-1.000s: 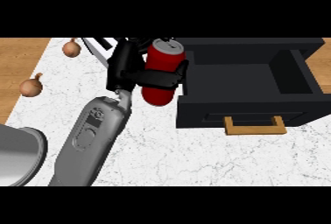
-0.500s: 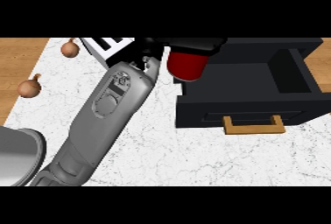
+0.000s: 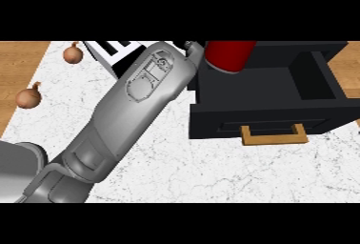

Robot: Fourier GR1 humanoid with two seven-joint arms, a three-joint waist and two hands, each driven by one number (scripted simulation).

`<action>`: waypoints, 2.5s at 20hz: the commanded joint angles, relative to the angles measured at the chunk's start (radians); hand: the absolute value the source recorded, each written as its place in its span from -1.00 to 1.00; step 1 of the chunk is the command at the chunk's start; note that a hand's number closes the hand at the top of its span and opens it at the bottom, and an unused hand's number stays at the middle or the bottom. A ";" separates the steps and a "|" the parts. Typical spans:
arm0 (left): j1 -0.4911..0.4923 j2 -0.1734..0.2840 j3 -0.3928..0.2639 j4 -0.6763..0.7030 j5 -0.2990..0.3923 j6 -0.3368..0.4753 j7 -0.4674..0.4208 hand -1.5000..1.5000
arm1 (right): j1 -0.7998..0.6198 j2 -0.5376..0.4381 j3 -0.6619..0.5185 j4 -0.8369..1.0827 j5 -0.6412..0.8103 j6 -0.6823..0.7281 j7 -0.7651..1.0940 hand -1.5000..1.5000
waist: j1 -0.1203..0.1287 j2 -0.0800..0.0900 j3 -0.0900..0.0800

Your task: Pick up the can, place it into the drawer and close the drawer

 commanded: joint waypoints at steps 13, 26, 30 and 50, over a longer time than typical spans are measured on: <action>-0.184 0.000 -0.154 0.329 0.224 0.057 -0.116 1.00 | -0.049 0.001 0.020 0.060 0.031 -0.003 -0.025 -1.00 | -0.037 0.009 0.002; -0.158 0.000 -0.280 0.433 0.305 0.108 -0.244 1.00 | -0.098 -0.007 0.038 0.053 0.054 -0.027 0.025 -1.00 | -0.070 0.018 0.002; -0.164 0.000 -0.299 0.478 0.308 0.106 -0.275 1.00 | -0.132 -0.017 0.017 0.088 0.042 -0.028 -0.007 -1.00 | -0.062 0.019 0.002; -0.110 0.000 -0.382 0.498 0.407 0.254 -0.345 -1.00 | -0.172 -0.017 0.078 0.052 0.072 -0.029 0.030 -1.00 | -0.101 0.032 0.002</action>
